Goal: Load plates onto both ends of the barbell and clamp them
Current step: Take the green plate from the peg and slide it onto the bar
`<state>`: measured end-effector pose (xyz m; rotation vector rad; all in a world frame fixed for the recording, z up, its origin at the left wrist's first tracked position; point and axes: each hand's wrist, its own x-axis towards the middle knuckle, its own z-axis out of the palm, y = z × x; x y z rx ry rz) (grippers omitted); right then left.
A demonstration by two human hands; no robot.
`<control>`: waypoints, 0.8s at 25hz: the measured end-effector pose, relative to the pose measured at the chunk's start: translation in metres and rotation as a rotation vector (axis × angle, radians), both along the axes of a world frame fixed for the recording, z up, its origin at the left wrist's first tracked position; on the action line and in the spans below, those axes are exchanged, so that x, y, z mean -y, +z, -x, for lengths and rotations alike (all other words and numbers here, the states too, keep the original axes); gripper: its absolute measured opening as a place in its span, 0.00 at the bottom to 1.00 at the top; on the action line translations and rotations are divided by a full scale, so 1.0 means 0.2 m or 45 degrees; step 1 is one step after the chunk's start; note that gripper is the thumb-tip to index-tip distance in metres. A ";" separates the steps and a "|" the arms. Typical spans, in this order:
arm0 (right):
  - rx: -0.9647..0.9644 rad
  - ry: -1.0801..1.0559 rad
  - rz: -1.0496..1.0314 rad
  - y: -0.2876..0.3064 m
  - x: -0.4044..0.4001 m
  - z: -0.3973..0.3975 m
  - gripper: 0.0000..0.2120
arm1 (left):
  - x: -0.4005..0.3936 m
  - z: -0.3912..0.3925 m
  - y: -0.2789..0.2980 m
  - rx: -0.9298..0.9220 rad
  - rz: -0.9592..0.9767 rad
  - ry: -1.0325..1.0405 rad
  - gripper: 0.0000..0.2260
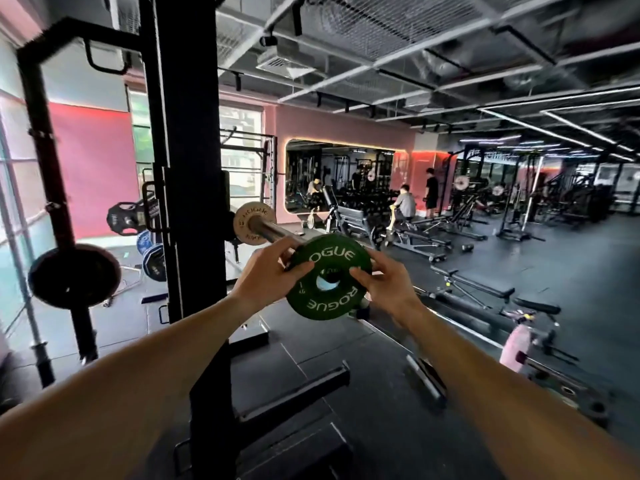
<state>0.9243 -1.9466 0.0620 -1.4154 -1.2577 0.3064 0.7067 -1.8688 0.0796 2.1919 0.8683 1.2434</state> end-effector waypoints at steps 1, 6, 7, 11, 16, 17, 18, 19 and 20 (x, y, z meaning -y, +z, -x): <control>-0.008 0.004 -0.023 0.00 -0.02 -0.03 0.19 | -0.01 0.00 0.02 0.021 -0.024 -0.015 0.13; 0.160 0.067 -0.016 0.03 -0.12 -0.18 0.18 | -0.06 -0.08 0.06 -0.059 -0.159 -0.052 0.12; 0.178 0.083 -0.014 0.03 -0.15 -0.19 0.18 | -0.08 -0.09 0.05 -0.080 -0.189 -0.051 0.12; 0.225 0.142 -0.011 0.05 -0.30 -0.18 0.16 | -0.25 -0.05 0.03 -0.090 -0.216 0.002 0.17; 0.348 0.186 0.033 0.10 -0.65 -0.15 0.17 | -0.55 0.00 0.00 0.028 -0.191 0.146 0.19; 0.352 0.199 0.036 0.10 -0.74 -0.15 0.17 | -0.62 0.01 0.00 0.080 -0.177 0.160 0.22; 0.361 0.214 0.034 0.10 -0.82 -0.14 0.18 | -0.70 0.02 0.00 0.125 -0.154 0.176 0.26; 0.373 0.221 0.033 0.09 -0.92 -0.14 0.19 | -0.79 0.03 0.00 0.160 -0.121 0.204 0.30; 0.380 0.234 0.034 0.09 -1.04 -0.13 0.20 | -0.88 0.04 0.00 0.187 -0.080 0.237 0.35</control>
